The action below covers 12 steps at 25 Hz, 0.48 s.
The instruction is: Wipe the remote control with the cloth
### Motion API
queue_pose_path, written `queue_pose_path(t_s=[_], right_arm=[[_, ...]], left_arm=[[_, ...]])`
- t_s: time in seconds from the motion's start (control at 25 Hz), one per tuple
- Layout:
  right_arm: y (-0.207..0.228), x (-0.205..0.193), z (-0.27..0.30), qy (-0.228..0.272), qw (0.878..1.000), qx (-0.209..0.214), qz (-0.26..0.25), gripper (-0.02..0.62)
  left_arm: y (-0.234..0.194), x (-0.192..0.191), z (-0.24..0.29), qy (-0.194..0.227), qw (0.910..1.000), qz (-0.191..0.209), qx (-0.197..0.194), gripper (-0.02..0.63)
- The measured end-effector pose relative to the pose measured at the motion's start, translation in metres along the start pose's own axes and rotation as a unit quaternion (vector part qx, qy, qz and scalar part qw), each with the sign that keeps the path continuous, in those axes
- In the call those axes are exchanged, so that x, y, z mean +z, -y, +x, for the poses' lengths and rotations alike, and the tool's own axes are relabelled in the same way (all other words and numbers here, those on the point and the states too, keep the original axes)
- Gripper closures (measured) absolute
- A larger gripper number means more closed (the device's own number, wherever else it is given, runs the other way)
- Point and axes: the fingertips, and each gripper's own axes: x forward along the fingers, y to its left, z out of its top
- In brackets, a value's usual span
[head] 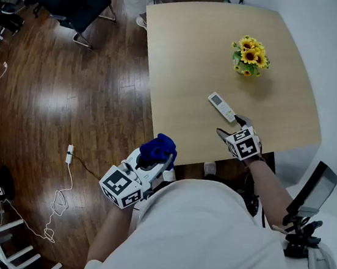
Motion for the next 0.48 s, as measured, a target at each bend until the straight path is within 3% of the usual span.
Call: queue_pose_path(t_s=[0.28,0.48], right_arm=[[0.044,-0.011,0.055,-0.025,0.999,0.002,-0.032,0.246],[0.051,-0.009,0.081,-0.040,0.998,0.015,-0.049,0.258]], left_arm=[[0.007,0.004,0.020,-0.001,0.9995,-0.004,0.030,0.495],[0.009,0.004,0.014,-0.012,0.9970,-0.014,0.075,0.495]])
